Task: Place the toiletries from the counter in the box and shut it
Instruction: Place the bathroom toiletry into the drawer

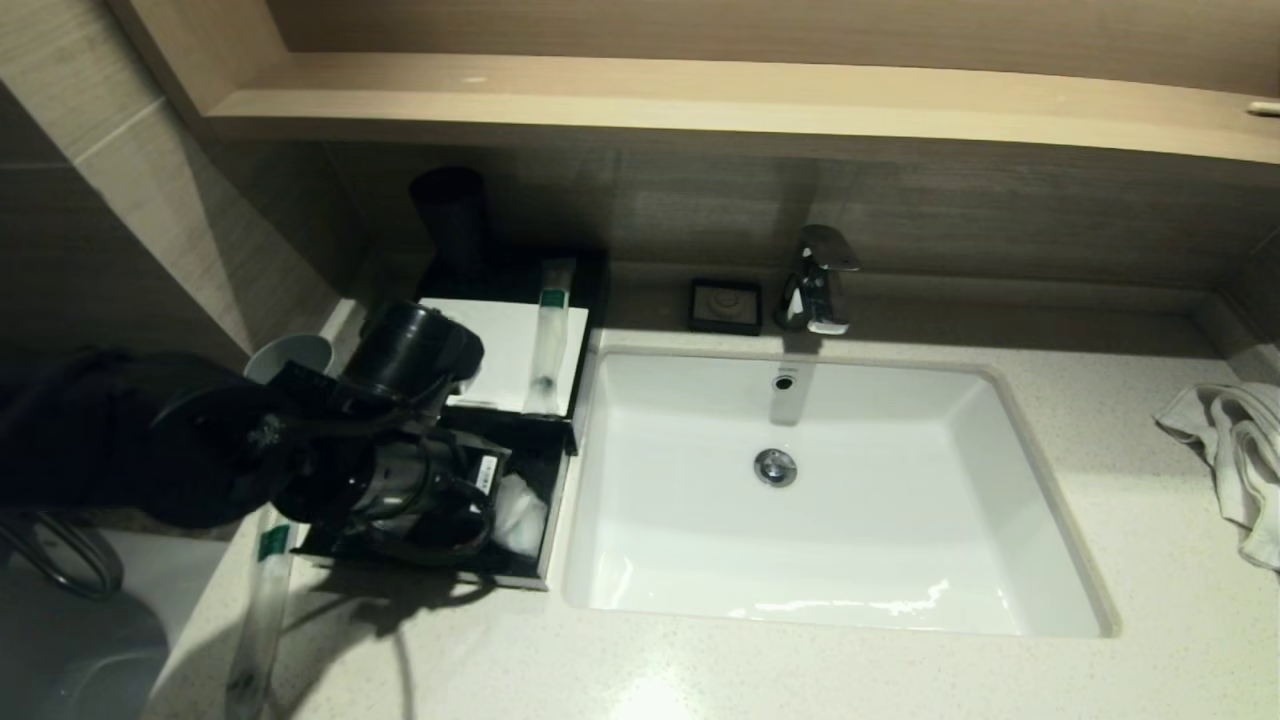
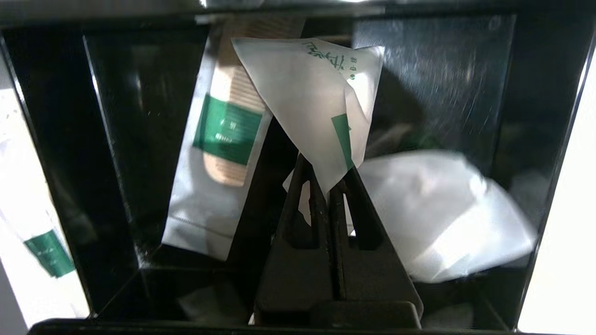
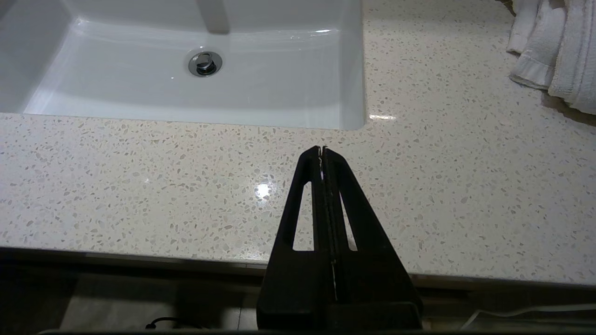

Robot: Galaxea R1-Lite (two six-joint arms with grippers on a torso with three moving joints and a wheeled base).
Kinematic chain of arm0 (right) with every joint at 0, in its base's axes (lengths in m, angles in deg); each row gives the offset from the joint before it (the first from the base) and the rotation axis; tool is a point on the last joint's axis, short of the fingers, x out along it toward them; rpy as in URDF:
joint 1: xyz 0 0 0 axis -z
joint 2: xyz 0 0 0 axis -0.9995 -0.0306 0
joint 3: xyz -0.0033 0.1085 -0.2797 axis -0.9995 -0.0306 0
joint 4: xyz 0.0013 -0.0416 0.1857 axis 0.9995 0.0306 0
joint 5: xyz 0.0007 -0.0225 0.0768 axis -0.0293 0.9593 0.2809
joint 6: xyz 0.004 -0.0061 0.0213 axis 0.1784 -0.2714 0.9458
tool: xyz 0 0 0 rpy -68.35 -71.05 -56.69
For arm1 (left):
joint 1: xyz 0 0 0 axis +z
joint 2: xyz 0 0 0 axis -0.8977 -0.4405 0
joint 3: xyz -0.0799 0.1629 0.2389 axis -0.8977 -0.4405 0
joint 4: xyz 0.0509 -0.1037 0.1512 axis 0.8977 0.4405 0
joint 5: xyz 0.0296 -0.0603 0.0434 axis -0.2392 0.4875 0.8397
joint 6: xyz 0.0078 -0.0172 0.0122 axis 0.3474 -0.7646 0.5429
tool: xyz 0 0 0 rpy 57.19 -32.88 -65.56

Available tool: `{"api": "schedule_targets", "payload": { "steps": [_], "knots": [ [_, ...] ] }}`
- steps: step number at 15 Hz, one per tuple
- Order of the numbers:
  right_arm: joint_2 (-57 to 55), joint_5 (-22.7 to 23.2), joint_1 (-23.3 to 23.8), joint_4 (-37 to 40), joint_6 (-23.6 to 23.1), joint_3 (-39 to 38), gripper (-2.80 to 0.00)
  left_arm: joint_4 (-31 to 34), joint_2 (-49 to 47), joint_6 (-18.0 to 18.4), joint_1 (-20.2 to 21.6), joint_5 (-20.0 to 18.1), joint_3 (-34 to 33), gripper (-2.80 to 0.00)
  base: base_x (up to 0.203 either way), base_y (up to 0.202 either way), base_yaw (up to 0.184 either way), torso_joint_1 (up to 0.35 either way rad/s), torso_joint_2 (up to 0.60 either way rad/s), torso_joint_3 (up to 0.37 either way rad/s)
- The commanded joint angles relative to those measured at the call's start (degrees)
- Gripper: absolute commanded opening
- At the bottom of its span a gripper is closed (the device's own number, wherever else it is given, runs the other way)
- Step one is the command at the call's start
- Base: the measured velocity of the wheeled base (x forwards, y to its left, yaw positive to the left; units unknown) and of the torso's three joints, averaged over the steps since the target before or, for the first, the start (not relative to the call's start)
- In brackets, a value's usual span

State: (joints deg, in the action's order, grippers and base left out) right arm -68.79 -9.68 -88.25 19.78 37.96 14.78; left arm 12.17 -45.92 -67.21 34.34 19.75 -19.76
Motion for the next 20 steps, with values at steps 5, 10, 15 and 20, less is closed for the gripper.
{"api": "schedule_targets", "payload": {
  "steps": [5,10,15,20],
  "knots": [
    [0.0,0.1,0.1,0.0,0.0,0.0,-2.80,-3.9,-3.1,-0.1,0.0,0.3,1.7,-2.80,0.000,0.000,0.000,0.000,0.00,0.000],
    [0.0,0.1,0.0,0.0,0.0,0.0,-2.80,-7.3,-3.8,0.0,0.0,0.4,1.7,-2.80,0.000,0.000,0.000,0.000,0.00,0.000],
    [0.0,0.1,0.0,0.0,0.0,0.0,-2.80,-10.7,-3.7,0.3,0.0,0.4,1.7,-2.80,0.000,0.000,0.000,0.000,0.00,0.000],
    [0.0,0.0,0.0,0.0,0.0,0.0,-2.80,-12.2,-3.8,0.2,0.0,0.2,1.5,-2.80,0.000,0.000,0.000,0.000,0.00,0.000]
  ]
}}
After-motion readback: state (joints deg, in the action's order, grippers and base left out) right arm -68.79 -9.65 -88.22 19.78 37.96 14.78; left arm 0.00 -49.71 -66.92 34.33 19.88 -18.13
